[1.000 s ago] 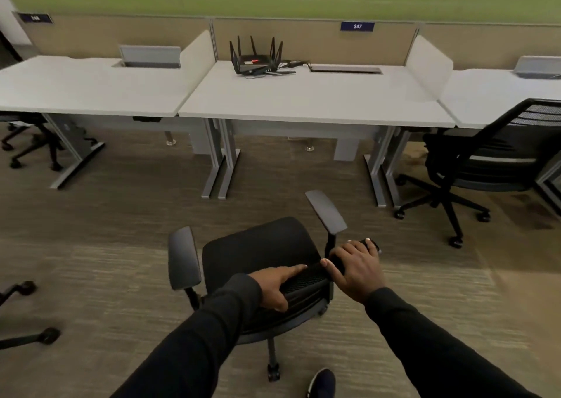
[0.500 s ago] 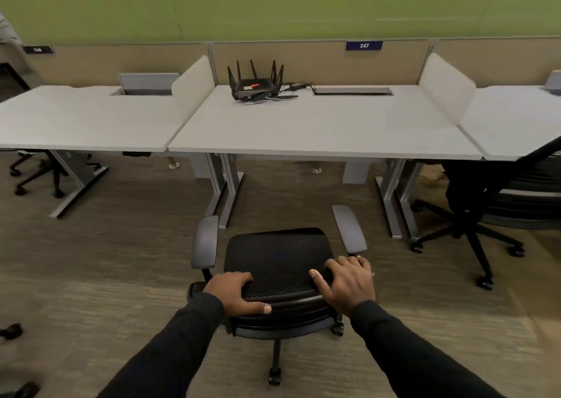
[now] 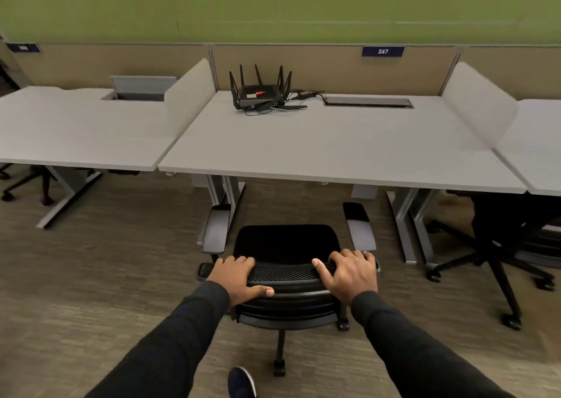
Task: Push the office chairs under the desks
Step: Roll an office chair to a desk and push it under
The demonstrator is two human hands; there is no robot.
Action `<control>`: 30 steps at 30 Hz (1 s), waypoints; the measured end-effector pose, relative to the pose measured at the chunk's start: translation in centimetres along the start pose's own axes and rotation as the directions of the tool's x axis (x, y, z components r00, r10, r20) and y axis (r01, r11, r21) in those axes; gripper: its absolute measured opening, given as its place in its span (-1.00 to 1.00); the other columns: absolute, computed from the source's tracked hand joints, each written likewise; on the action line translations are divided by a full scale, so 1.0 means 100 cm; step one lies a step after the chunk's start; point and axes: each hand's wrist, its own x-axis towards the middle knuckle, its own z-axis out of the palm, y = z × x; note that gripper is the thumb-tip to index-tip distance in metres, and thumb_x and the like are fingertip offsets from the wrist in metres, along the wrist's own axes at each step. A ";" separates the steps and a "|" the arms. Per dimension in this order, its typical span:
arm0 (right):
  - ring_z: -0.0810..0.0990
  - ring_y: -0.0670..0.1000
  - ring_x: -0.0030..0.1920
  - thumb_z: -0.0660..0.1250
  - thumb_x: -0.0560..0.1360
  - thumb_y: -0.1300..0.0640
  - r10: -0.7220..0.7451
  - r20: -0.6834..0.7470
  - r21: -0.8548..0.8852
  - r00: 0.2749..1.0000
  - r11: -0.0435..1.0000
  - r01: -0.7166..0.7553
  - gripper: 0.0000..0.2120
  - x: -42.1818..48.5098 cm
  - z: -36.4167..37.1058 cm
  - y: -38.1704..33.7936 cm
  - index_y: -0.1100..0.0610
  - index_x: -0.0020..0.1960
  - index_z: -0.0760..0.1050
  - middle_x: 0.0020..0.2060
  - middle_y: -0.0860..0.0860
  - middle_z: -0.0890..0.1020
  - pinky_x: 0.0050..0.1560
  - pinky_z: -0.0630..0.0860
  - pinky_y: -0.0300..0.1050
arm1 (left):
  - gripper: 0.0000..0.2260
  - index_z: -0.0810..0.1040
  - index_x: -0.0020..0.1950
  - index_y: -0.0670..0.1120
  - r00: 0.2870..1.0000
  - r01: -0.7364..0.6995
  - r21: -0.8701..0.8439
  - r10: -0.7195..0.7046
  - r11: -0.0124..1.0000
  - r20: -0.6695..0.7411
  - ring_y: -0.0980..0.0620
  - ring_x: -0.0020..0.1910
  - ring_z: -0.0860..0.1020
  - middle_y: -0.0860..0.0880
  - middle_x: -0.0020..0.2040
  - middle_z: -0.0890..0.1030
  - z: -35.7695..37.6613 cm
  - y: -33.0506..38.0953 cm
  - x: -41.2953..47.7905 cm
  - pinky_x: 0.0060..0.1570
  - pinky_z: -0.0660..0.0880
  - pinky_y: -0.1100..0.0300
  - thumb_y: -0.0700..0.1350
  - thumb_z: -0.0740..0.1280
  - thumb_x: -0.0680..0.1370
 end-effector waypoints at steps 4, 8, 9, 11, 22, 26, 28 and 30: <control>0.60 0.06 -0.04 -0.01 0.51 -0.45 0.026 -0.010 -0.008 1.000 1.000 -0.026 -0.37 0.062 0.012 -0.014 -0.02 -0.11 0.64 -0.18 -0.05 0.65 0.17 0.38 0.12 | -0.01 0.37 0.39 0.00 0.999 -0.030 0.012 0.030 0.999 -0.017 -0.14 0.28 0.44 -0.05 0.30 0.51 -0.022 -0.036 0.057 0.32 0.30 -0.13 0.67 -0.03 0.24; 0.61 0.07 -0.04 -0.01 0.50 -0.45 0.089 0.012 -0.022 0.996 0.996 -0.089 -0.39 0.126 0.024 -0.035 -0.04 -0.14 0.63 -0.19 -0.06 0.64 0.16 0.36 0.10 | -0.04 0.38 0.36 0.00 0.998 -0.050 0.049 0.052 0.998 -0.046 -0.14 0.26 0.44 -0.05 0.28 0.51 -0.044 -0.076 0.119 0.28 0.32 -0.11 0.67 -0.05 0.27; 0.60 0.06 -0.02 -0.02 0.51 -0.45 0.107 0.037 -0.030 0.994 0.994 -0.106 -0.39 0.140 0.028 -0.040 -0.05 -0.12 0.62 -0.17 -0.07 0.64 0.18 0.35 0.11 | -0.05 0.38 0.37 -0.01 0.998 -0.057 0.066 0.059 0.996 -0.037 -0.15 0.26 0.43 -0.06 0.29 0.50 -0.049 -0.085 0.133 0.29 0.32 -0.11 0.66 -0.04 0.28; 0.59 0.04 0.03 -0.05 0.52 -0.45 0.128 0.062 -0.041 0.990 0.991 -0.125 -0.39 0.167 0.035 -0.048 -0.07 -0.07 0.61 -0.12 -0.08 0.64 0.25 0.33 0.12 | -0.09 0.36 0.40 -0.03 0.997 -0.063 0.086 0.066 0.994 -0.027 -0.16 0.28 0.41 -0.08 0.31 0.48 -0.059 -0.101 0.160 0.31 0.31 -0.11 0.63 0.00 0.34; 0.54 0.08 0.17 -0.04 0.59 -0.37 0.167 0.153 0.015 0.974 0.985 -0.171 -0.45 0.290 0.056 -0.071 -0.03 0.08 0.57 0.02 -0.03 0.64 0.40 0.24 0.15 | -0.19 0.14 0.59 0.03 0.996 0.054 0.051 -0.051 0.997 -0.067 -0.28 0.58 -0.01 -0.19 0.59 0.13 -0.089 -0.151 0.272 0.45 -0.17 -0.43 0.49 0.08 0.48; 0.54 0.10 0.18 -0.06 0.59 -0.37 0.180 0.160 0.007 0.971 0.983 -0.183 -0.42 0.314 0.058 -0.074 -0.02 0.10 0.58 0.05 0.00 0.66 0.36 0.28 0.13 | -0.15 0.05 0.62 0.03 0.997 0.076 0.095 -0.072 0.993 -0.043 -0.32 0.59 -0.11 -0.22 0.62 0.02 -0.098 -0.160 0.296 0.43 -0.21 -0.46 0.51 0.04 0.48; 0.54 0.12 0.19 -0.08 0.59 -0.37 0.184 0.171 0.002 0.968 0.982 -0.187 -0.40 0.321 0.060 -0.077 -0.01 0.12 0.58 0.08 0.02 0.66 0.36 0.29 0.14 | -0.13 0.04 0.63 0.03 0.997 0.074 0.095 -0.071 0.993 -0.031 -0.31 0.59 -0.11 -0.21 0.63 0.02 -0.099 -0.165 0.303 0.42 -0.22 -0.47 0.52 0.02 0.48; 0.53 0.11 0.22 -0.09 0.59 -0.37 0.182 0.180 0.005 0.967 0.983 -0.185 -0.39 0.325 0.062 -0.077 0.00 0.15 0.57 0.11 0.02 0.65 0.40 0.25 0.18 | -0.13 0.04 0.62 0.03 0.997 0.073 0.077 -0.071 0.994 -0.027 -0.31 0.59 -0.11 -0.20 0.62 0.03 -0.097 -0.167 0.307 0.43 -0.21 -0.48 0.53 0.03 0.47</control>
